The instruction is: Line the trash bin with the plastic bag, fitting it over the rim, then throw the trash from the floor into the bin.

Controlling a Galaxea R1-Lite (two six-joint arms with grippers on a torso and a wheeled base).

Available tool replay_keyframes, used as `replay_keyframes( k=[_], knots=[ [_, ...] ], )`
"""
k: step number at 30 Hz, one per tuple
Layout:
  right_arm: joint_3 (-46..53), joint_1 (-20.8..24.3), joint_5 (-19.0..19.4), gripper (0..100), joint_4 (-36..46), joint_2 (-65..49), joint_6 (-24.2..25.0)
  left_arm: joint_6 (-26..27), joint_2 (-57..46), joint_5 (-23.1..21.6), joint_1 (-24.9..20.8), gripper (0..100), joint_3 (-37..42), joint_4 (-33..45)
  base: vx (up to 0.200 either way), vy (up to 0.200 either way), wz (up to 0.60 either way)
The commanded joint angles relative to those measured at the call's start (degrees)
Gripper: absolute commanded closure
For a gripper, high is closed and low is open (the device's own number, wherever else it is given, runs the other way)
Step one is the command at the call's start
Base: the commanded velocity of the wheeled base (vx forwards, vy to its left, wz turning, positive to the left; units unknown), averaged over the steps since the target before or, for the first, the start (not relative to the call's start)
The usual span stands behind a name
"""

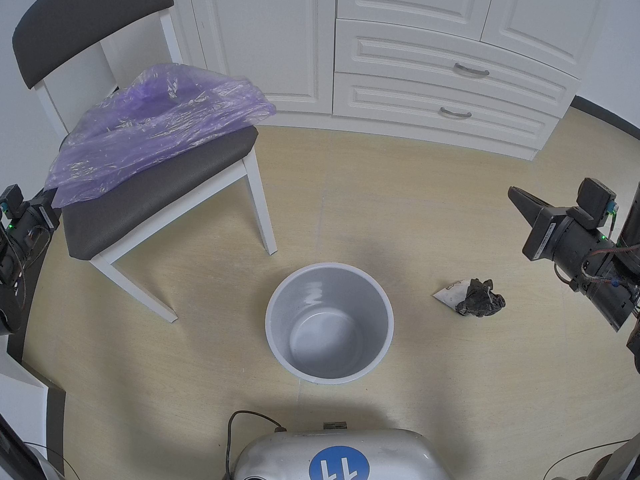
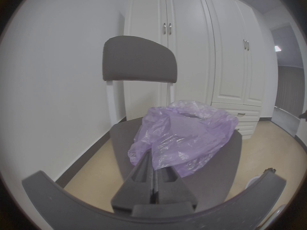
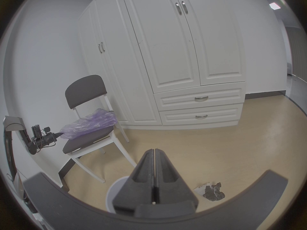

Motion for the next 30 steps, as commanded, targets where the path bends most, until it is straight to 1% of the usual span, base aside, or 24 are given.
replay_keyframes(
  k=[1, 2, 5, 8, 12, 13, 15, 18, 20, 27, 30],
  knots=[
    [-0.8, 0.8, -1.2, 100, -0.1, 1.6, 0.4, -0.3, -2.1, 0.0, -3.2, 100, -0.2, 0.1, 0.0, 0.0, 0.0],
    [-1.1, 0.8, -1.3, 100, -0.2, 1.7, 0.5, -0.4, -1.4, 0.2, -4.4, 100, -2.4, 0.2, 0.0, 0.0, 0.0],
    [-1.7, 0.9, -1.4, 100, -0.1, 1.3, 1.1, -0.5, -1.4, 0.4, -7.1, 100, -3.1, 0.2, 0.0, 0.0, 0.0],
    [-1.7, 2.4, -1.9, 100, -0.1, 0.8, 1.4, -0.5, -2.5, 0.5, -10.6, 100, -2.9, 0.1, 0.0, 0.0, 0.0],
    [-2.7, 5.2, -3.3, 100, -0.1, 0.9, 1.4, -0.5, -4.3, 0.6, -13.8, 100, -4.0, 0.4, 0.0, 0.0, 0.0],
    [-2.8, 6.6, -4.4, 100, -0.1, 1.5, 1.4, -0.5, -4.6, 1.0, -16.1, 100, -4.5, 1.4, 0.0, 0.0, 0.0],
    [-2.8, 7.2, -6.3, 100, -0.1, 1.7, 1.3, -0.4, -5.2, 2.4, -18.0, 100, -4.6, 2.7, 0.0, 0.0, 0.0],
    [-3.3, 7.7, -7.3, 100, -0.1, 1.5, 1.3, -0.4, -5.5, 5.2, -19.5, 100, -4.7, 4.1, 0.0, 0.0, 0.0],
    [-3.3, 8.1, -7.4, 100, -0.1, 1.7, 1.3, -0.4, -5.2, 5.9, -19.9, 100, -5.3, 4.1, 0.0, 0.0, 0.0],
    [-3.3, 9.3, -7.7, 100, -0.3, 3.5, 1.5, -0.3, -6.0, 5.8, -21.3, 100, -5.3, 4.8, 0.0, 0.0, 0.0],
    [-3.3, 9.3, -7.7, 100, -1.7, 5.2, 1.8, -0.3, -8.1, 5.8, -23.1, 100, -4.8, 6.2, 0.0, 0.0, 0.0]
  ],
)
